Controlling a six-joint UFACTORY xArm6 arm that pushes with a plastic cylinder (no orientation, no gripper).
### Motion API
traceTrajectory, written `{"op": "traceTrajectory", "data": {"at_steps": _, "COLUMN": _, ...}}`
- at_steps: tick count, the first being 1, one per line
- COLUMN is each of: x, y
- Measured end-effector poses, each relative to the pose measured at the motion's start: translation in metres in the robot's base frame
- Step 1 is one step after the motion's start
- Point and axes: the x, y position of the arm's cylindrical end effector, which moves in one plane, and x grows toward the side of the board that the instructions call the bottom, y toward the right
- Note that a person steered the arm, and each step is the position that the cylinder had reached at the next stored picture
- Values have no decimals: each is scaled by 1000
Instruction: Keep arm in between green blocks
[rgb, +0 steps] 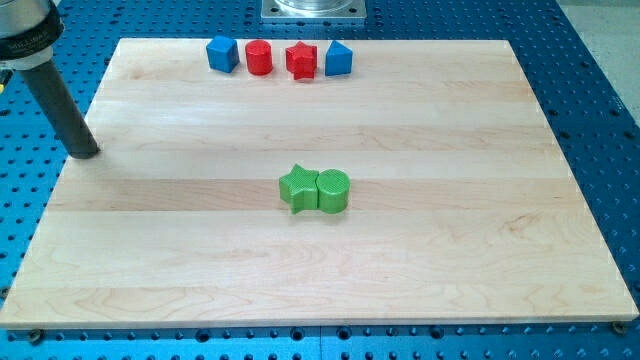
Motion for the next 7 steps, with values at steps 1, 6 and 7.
{"op": "traceTrajectory", "data": {"at_steps": 1, "x": 8, "y": 13}}
{"op": "traceTrajectory", "data": {"at_steps": 6, "x": 15, "y": 268}}
{"op": "traceTrajectory", "data": {"at_steps": 7, "x": 53, "y": 287}}
